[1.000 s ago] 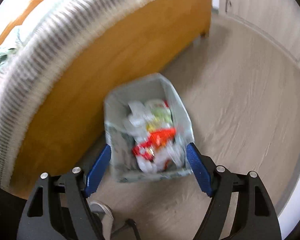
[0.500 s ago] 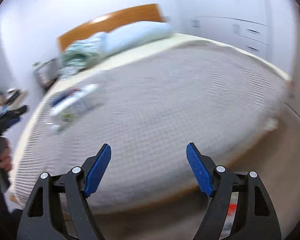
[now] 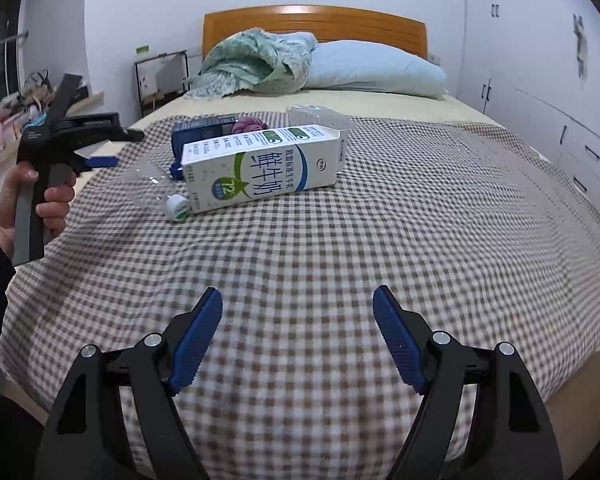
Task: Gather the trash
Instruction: 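Swing both open grippers back over the bed toward the blue cap, then grasp the blue bottle cap with the right gripper while the left grasps a clear plastic lid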
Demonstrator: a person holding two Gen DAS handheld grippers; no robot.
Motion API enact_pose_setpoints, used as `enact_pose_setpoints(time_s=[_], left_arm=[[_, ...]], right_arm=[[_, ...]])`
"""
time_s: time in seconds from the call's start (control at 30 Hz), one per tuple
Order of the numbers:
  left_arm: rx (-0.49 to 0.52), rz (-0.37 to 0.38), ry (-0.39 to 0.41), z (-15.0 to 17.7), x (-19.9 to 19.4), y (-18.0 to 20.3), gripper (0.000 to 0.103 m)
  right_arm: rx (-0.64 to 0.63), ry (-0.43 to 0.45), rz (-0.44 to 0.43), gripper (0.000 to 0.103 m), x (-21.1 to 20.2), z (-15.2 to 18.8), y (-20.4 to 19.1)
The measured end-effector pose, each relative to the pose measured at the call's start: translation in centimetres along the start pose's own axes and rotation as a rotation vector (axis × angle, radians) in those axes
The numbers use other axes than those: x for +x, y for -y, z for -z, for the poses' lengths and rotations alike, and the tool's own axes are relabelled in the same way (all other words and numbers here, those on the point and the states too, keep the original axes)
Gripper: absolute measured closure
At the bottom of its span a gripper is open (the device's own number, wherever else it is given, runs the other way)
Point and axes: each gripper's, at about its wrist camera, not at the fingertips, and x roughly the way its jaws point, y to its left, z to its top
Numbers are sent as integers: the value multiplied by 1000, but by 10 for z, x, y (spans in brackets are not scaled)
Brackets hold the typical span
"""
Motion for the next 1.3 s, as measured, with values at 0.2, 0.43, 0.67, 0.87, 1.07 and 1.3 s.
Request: enact_pose_setpoints(time_s=[0.2,0.43,0.67,0.87,1.07,1.3], left_arm=[[-60,50,-113,33,-1,8,92],[-254,-40,104,42,-99,-17,103],[-361,-77,236,38,-129,-53,103],[-438,-58,214,38,-120,-83,103],[-436,-59,219,31,-119,-87,103],[-352,-69,198,30,-118,-61,103]], right_arm=[[108,-54,-82,29,39,-103,22],[-126,-213,-255,29,135,-211,-87],[-263,-541,-255,29,254,-215,-190],[-247,-616,-169,33,293,-195,-206],[-240,-554,-185,51,265,-192,-205],[-234,-400,-221,51,174,-205,-176]])
